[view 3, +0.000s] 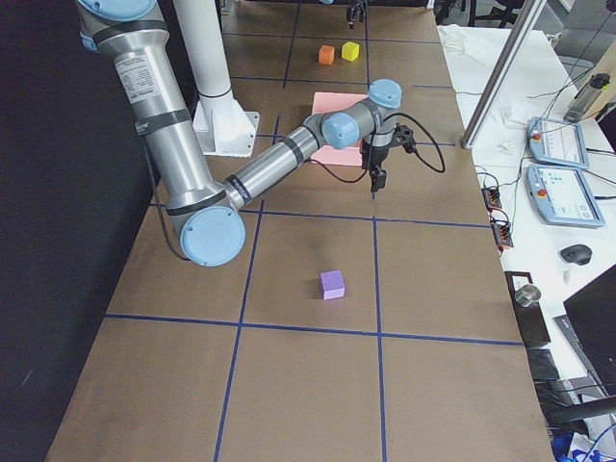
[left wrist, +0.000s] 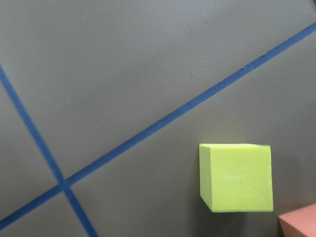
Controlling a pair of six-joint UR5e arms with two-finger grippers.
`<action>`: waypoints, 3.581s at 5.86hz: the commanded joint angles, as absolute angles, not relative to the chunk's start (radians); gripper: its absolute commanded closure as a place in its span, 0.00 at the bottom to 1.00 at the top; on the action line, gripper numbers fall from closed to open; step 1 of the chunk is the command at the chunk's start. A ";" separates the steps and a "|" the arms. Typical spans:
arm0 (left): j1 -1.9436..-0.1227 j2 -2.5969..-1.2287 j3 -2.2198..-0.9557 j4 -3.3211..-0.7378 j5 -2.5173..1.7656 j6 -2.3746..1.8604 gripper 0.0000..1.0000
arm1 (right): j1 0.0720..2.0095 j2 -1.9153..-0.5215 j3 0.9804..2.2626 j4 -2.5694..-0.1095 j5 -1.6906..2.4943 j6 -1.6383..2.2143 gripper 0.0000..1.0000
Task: Place blocks into pink bin with both arms
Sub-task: 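Withdraw the right gripper while the left gripper reaches for the yellow cube, then grasp the yellow cube with the left gripper and lift it, then carry the yellow cube into the pink bin and release it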
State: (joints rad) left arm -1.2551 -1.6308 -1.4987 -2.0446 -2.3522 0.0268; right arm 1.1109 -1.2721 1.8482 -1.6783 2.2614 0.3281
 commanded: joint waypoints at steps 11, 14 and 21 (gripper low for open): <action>-1.045 -1.716 -1.528 -2.221 -2.269 -0.441 0.73 | 1.252 -1.429 1.859 -1.675 2.302 0.042 0.00; -1.007 -1.912 -1.645 -2.046 -2.267 -0.771 0.73 | 1.267 -1.476 1.888 -1.663 2.364 0.051 0.00; -0.581 -2.286 -1.778 -1.511 -1.934 -1.201 0.00 | 1.253 -1.670 1.785 -1.337 2.307 0.047 0.00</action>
State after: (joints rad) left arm -0.5907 -2.2863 -1.7780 -1.5046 -1.9412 -1.1968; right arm 1.2598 -1.6197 1.8327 -1.4638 2.3138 0.0053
